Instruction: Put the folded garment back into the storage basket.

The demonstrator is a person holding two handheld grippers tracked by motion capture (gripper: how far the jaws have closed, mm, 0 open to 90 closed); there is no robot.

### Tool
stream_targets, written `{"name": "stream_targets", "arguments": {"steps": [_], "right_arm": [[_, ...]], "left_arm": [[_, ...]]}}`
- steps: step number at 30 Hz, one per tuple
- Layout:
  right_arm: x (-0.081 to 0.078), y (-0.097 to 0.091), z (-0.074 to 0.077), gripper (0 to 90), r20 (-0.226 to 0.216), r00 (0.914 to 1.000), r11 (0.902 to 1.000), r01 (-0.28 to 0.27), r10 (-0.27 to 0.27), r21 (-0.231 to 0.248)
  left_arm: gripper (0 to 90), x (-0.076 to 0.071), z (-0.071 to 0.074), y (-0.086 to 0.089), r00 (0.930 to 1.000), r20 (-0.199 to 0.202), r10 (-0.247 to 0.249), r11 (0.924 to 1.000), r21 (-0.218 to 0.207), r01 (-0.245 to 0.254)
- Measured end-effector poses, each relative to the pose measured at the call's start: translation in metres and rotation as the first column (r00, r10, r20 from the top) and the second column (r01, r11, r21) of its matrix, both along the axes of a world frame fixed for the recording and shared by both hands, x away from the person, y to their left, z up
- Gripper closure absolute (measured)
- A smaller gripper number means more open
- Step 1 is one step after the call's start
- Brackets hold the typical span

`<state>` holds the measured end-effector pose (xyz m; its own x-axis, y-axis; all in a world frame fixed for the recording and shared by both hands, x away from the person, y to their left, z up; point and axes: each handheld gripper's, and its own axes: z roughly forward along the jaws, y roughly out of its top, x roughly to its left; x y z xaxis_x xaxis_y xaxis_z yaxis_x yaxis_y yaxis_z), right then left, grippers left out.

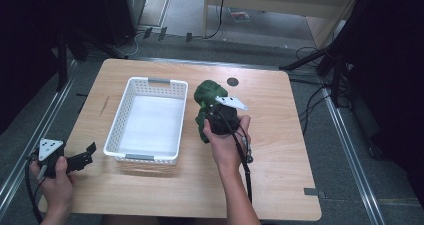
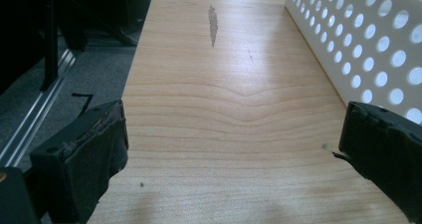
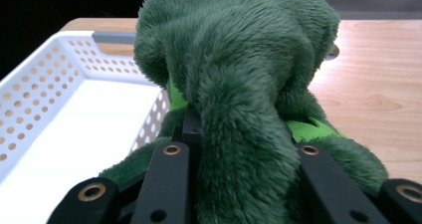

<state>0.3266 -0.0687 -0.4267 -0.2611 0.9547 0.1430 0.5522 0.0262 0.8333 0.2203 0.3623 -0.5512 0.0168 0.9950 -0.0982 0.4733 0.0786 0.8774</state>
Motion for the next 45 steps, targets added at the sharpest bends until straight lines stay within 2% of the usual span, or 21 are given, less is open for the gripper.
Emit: {"name": "stream_targets", "arguments": {"steps": [16,30,45], "right_arm": [[0.007,0.035,0.022,72.3,0.025,0.9984,0.9985,-0.051,0.050,0.019],[0.014,0.063,0.033,72.2,0.032,0.9951,0.9950,-0.095,0.094,0.033],[0.021,0.098,0.030,71.8,0.017,0.9901,0.9887,-0.140,0.139,0.053]], "left_arm": [[0.0,0.000,0.000,0.000,1.0000,0.000,-0.002,1.0000,-0.007,0.002],[0.0,0.000,0.000,0.001,1.0000,-0.001,-0.003,1.0000,-0.008,0.003],[0.0,0.000,0.000,0.001,1.0000,0.003,-0.003,0.9999,-0.013,0.003]]}}
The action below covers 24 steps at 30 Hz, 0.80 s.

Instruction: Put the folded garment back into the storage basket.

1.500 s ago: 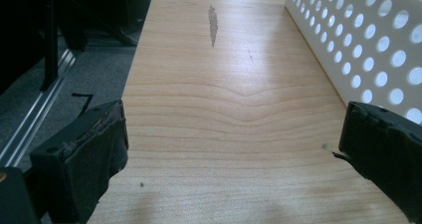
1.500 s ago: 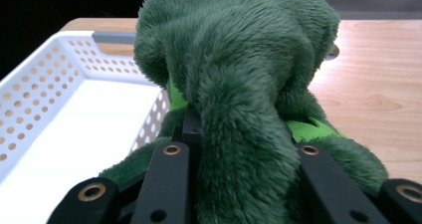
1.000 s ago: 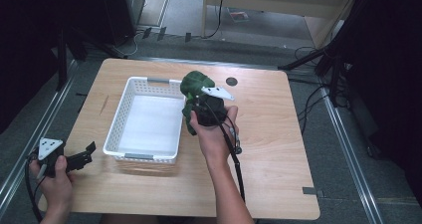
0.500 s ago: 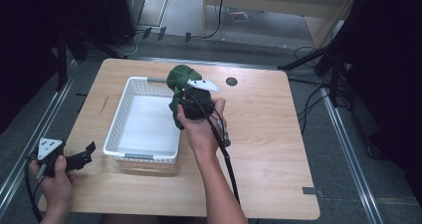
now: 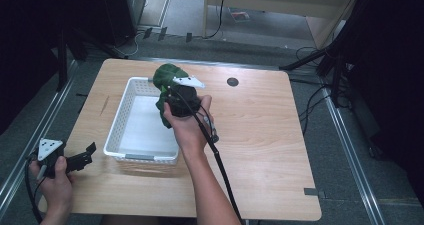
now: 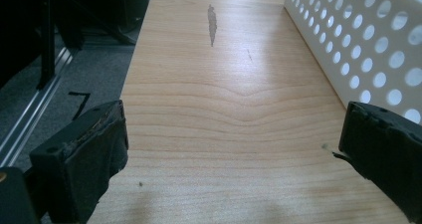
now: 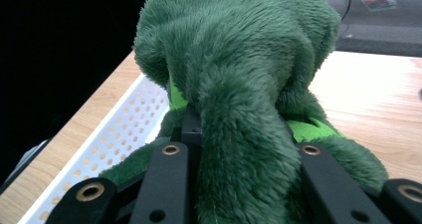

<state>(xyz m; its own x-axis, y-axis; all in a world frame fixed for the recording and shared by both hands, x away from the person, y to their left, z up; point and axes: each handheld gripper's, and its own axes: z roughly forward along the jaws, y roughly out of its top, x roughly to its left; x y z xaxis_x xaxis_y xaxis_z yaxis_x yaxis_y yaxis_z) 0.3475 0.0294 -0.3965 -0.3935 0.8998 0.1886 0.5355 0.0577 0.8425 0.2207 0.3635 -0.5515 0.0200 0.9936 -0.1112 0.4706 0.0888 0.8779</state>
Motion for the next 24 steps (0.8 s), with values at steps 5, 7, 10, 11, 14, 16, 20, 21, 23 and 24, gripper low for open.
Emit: {"name": "stream_targets", "arguments": {"steps": [5,7,10,11,14,16,20,21,23,24], "right_arm": [[0.002,0.015,-0.004,71.6,-0.008,0.9998,0.9998,-0.017,0.017,0.005],[0.002,0.020,-0.006,71.5,-0.011,0.9996,0.9997,-0.026,0.026,0.002],[0.003,0.029,-0.010,71.5,-0.014,0.9992,0.9993,-0.037,0.037,0.003],[0.003,0.031,-0.011,71.5,-0.016,0.9990,0.9991,-0.041,0.041,0.004],[0.003,0.038,-0.014,71.4,-0.025,0.9985,0.9988,-0.048,0.048,0.004],[0.003,0.043,-0.017,71.4,-0.031,0.9981,0.9986,-0.052,0.052,0.005],[0.004,0.049,-0.023,71.0,-0.042,0.9975,0.9984,-0.056,0.057,0.011],[0.004,0.052,-0.025,70.8,-0.046,0.9974,0.9984,-0.055,0.056,0.015],[0.005,0.056,-0.030,70.5,-0.046,0.9974,0.9984,-0.055,0.055,0.018],[0.006,0.058,-0.033,70.3,-0.050,0.9972,0.9983,-0.055,0.055,0.020]], "left_arm": [[0.0,0.000,0.000,0.000,1.0000,-0.001,-0.001,1.0000,-0.001,0.001],[0.0,0.000,0.000,0.000,1.0000,-0.002,-0.003,1.0000,0.000,0.003],[0.0,0.000,0.000,0.000,1.0000,-0.003,-0.003,1.0000,-0.003,0.003],[0.0,0.000,0.000,0.000,1.0000,-0.004,-0.003,1.0000,-0.004,0.003],[0.0,0.000,0.000,0.000,1.0000,-0.005,-0.002,1.0000,-0.005,0.002],[0.0,0.000,0.000,0.001,1.0000,-0.005,-0.003,1.0000,-0.005,0.003],[0.0,0.000,0.000,0.000,1.0000,-0.006,-0.003,1.0000,-0.005,0.003],[0.0,0.000,0.000,0.000,1.0000,-0.006,-0.003,1.0000,-0.005,0.003],[0.0,0.000,0.000,0.000,1.0000,-0.006,-0.004,1.0000,-0.005,0.004],[0.0,0.000,0.000,0.001,1.0000,-0.007,-0.004,1.0000,-0.005,0.004]]}}
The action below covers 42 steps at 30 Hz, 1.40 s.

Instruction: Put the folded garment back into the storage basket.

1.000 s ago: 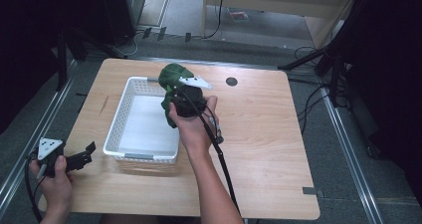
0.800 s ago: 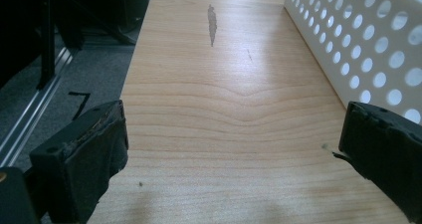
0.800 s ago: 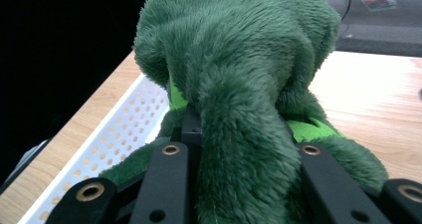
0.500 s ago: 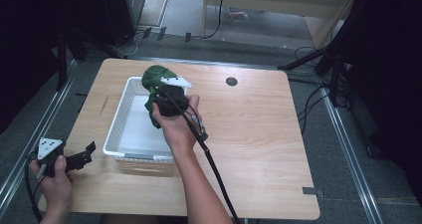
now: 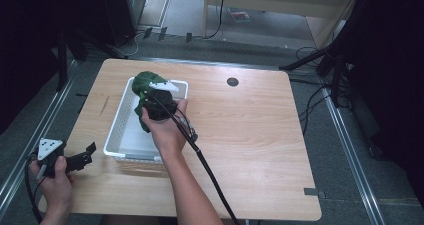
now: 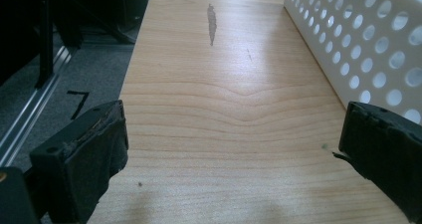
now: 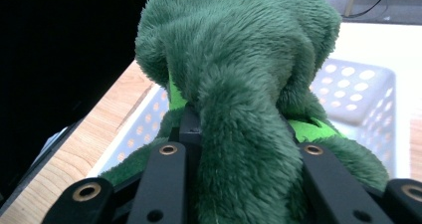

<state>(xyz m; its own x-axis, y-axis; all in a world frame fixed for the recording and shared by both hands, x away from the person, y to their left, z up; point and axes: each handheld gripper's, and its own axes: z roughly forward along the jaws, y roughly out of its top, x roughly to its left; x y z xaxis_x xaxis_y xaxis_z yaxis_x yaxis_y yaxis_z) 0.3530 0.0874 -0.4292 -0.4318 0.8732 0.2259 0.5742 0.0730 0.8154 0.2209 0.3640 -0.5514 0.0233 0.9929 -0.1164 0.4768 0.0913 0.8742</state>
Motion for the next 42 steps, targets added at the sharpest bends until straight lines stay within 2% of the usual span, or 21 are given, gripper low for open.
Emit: {"name": "stream_targets", "arguments": {"steps": [5,7,10,12,14,20,25,31,33,35,37,40,42], "right_arm": [[0.004,0.010,-0.017,69.4,-0.020,0.9998,1.0000,0.003,-0.003,0.007],[0.005,0.013,-0.024,69.0,-0.034,0.9994,1.0000,0.008,-0.008,-0.003],[0.008,0.017,-0.035,68.5,-0.024,0.9997,0.9997,-0.001,0.000,-0.024],[0.010,0.019,-0.041,68.6,-0.047,0.9989,0.9994,0.002,-0.004,-0.035],[0.011,0.021,-0.047,68.4,-0.048,0.9989,0.9990,0.001,-0.003,-0.045],[0.015,0.025,-0.060,67.1,-0.094,0.9953,0.9970,0.019,-0.026,-0.075],[0.021,0.026,-0.067,64.3,-0.130,0.9915,0.9980,0.003,-0.011,-0.063],[0.023,0.024,-0.070,56.5,-0.102,0.9948,0.9982,-0.008,0.002,-0.059],[0.023,0.024,-0.071,52.5,-0.087,0.9962,0.9962,-0.012,0.005,-0.086],[0.024,0.024,-0.072,50.4,-0.098,0.9952,0.9934,-0.022,0.011,-0.112],[0.026,0.024,-0.074,47.3,-0.130,0.9910,0.9928,-0.044,0.029,-0.111],[0.027,0.024,-0.073,33.3,-0.142,0.9893,0.9883,-0.055,0.035,-0.142],[0.028,0.024,-0.070,26.7,-0.153,0.9870,0.9919,-0.066,0.049,-0.109]], "left_arm": [[0.0,0.000,0.000,0.000,1.0000,0.001,0.001,1.0000,-0.001,-0.001],[0.0,0.000,0.000,0.000,1.0000,0.000,0.001,1.0000,-0.001,-0.001],[0.0,0.000,0.000,0.000,1.0000,-0.001,0.000,1.0000,-0.001,0.000],[0.0,0.000,0.000,0.000,1.0000,0.000,0.001,1.0000,-0.002,-0.001],[0.0,0.000,0.000,0.000,1.0000,-0.002,0.001,1.0000,-0.001,-0.001],[0.0,0.000,0.000,0.000,1.0000,-0.002,0.002,1.0000,-0.003,-0.002],[0.0,0.000,0.000,0.000,1.0000,-0.005,0.001,1.0000,-0.002,-0.001],[0.0,0.000,0.000,0.000,1.0000,-0.006,0.001,1.0000,-0.001,-0.001],[0.0,0.000,0.000,0.000,1.0000,-0.003,0.003,1.0000,-0.002,-0.003],[0.0,0.000,0.000,0.000,1.0000,-0.004,0.003,1.0000,-0.001,-0.003],[0.0,0.000,0.000,0.000,1.0000,-0.004,0.003,1.0000,-0.002,-0.003],[0.0,0.000,0.000,0.000,1.0000,-0.006,0.003,1.0000,-0.001,-0.003],[0.0,0.000,0.000,0.000,1.0000,-0.005,0.003,1.0000,-0.002,-0.003]]}}
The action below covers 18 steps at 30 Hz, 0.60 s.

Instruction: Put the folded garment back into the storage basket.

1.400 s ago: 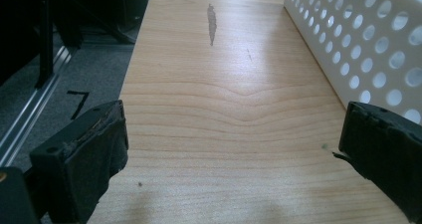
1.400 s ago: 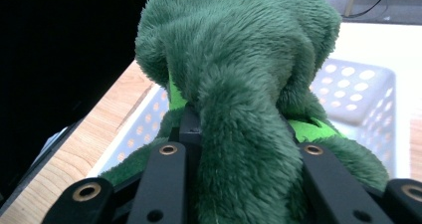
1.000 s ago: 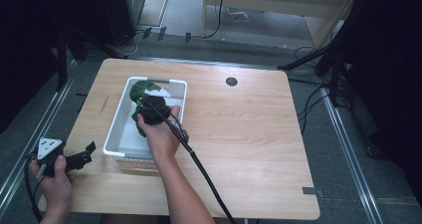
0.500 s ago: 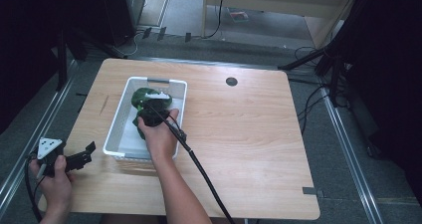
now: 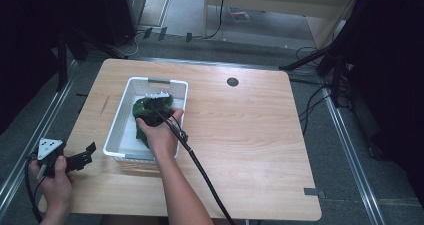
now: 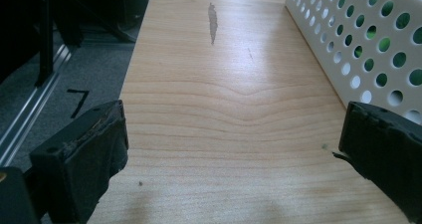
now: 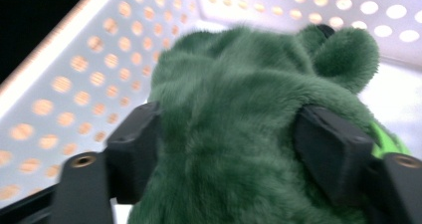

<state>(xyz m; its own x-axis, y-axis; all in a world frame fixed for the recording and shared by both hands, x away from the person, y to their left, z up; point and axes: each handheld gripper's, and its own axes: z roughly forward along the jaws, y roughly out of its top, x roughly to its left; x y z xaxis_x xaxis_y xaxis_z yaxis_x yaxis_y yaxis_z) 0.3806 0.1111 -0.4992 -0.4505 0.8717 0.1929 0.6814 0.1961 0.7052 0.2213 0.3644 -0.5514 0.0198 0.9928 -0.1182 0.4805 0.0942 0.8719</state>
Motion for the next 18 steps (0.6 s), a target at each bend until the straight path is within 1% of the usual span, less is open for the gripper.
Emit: {"name": "stream_targets", "arguments": {"steps": [1,3,4,5,6,7,8,11,12,14,18], "right_arm": [[0.000,0.000,0.002,22.0,0.002,1.0000,1.0000,-0.003,0.003,0.009],[-0.002,-0.001,0.006,12.2,-0.002,0.9999,0.9999,0.014,-0.014,0.001],[-0.002,-0.001,0.008,10.4,-0.003,0.9998,0.9998,0.020,-0.020,0.003],[-0.003,-0.001,0.009,5.7,0.005,0.9999,0.9997,0.015,-0.015,0.018],[-0.003,-0.002,0.010,1.6,0.010,0.9998,0.9997,0.017,-0.017,0.017],[-0.003,-0.002,0.012,0.0,0.019,0.9995,0.9997,0.024,-0.024,0.010],[-0.005,-0.002,0.014,0.0,0.030,0.9992,0.9996,0.025,-0.025,0.016],[-0.008,-0.004,0.020,0.0,0.081,0.9964,0.9996,0.023,-0.024,0.019],[-0.009,-0.004,0.022,0.0,0.094,0.9953,0.9996,0.022,-0.023,0.016],[-0.011,-0.005,0.027,0.0,0.128,0.9917,0.9996,0.013,-0.016,0.023],[-0.014,-0.008,0.038,0.0,0.145,0.9891,0.9988,0.015,-0.022,0.047]], "left_arm": [[0.0,0.000,0.000,0.000,1.0000,0.000,0.000,1.0000,0.000,0.000],[0.0,0.000,0.000,0.000,1.0000,0.000,0.000,1.0000,0.000,0.000],[0.0,0.000,0.000,0.000,1.0000,0.000,0.000,1.0000,0.000,0.000],[0.0,0.000,0.000,0.000,1.0000,0.000,0.000,1.0000,0.000,0.000],[0.0,0.000,0.000,0.000,1.0000,0.000,0.000,1.0000,0.000,0.000],[0.0,0.000,0.000,0.000,1.0000,0.001,0.001,1.0000,-0.001,-0.001],[0.0,0.000,0.000,0.000,1.0000,0.001,0.002,1.0000,-0.002,-0.002],[0.0,0.000,0.000,0.000,1.0000,0.001,0.002,1.0000,-0.002,-0.002],[0.0,0.000,0.000,0.000,1.0000,0.001,0.002,1.0000,-0.002,-0.002],[0.0,0.000,0.000,0.000,1.0000,0.001,0.002,1.0000,-0.002,-0.002],[0.0,0.000,0.000,0.000,1.0000,0.001,0.002,1.0000,-0.003,-0.002]]}}
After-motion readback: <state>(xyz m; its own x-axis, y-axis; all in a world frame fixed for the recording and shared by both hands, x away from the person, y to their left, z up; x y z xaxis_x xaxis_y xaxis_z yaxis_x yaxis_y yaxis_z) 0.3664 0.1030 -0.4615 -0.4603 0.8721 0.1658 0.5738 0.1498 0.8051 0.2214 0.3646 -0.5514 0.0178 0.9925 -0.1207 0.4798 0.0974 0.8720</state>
